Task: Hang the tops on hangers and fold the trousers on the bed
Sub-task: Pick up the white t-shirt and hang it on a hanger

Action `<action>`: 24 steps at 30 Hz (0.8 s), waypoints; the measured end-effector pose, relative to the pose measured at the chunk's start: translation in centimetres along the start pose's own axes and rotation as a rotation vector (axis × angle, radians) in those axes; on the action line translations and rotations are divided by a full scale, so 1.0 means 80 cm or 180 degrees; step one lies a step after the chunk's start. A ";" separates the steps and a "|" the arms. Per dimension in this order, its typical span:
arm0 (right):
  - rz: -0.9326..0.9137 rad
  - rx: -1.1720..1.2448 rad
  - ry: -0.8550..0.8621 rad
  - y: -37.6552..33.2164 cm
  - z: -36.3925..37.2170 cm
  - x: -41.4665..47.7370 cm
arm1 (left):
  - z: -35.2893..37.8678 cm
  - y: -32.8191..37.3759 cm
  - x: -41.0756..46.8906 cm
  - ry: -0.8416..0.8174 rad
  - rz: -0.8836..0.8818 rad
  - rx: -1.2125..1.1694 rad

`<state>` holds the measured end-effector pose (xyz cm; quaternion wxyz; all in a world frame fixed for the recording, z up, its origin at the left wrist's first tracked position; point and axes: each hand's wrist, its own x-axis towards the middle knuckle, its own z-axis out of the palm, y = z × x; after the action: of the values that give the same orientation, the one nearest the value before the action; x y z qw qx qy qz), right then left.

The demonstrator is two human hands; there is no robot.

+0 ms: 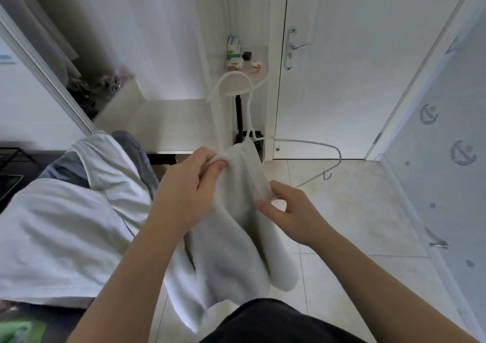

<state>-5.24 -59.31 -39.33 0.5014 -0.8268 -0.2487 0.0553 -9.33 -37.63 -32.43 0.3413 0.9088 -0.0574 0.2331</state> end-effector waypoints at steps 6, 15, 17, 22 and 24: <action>0.0152 -0.0646 -0.0647 0.041 0.022 -0.005 | -0.006 -0.011 -0.020 -0.0001 -0.0181 -0.0040; 0.0188 -0.2167 -0.1168 0.114 0.027 -0.006 | -0.031 -0.049 -0.049 -0.0370 -0.0492 0.0068; 0.0404 -0.2248 -0.1286 0.130 0.020 -0.010 | -0.044 -0.058 -0.052 -0.0430 -0.0542 0.0187; 0.0548 -0.2103 -0.1342 0.160 -0.006 -0.028 | -0.072 -0.067 -0.059 -0.0653 -0.0608 0.0212; 0.0573 -0.1960 -0.1316 0.164 -0.010 -0.036 | -0.075 -0.065 -0.060 -0.0771 -0.0614 0.0198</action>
<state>-2.86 -66.17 -50.63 0.1619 -0.9287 -0.2760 0.1874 -14.52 -30.03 -33.79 0.3243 0.9417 -0.0033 0.0896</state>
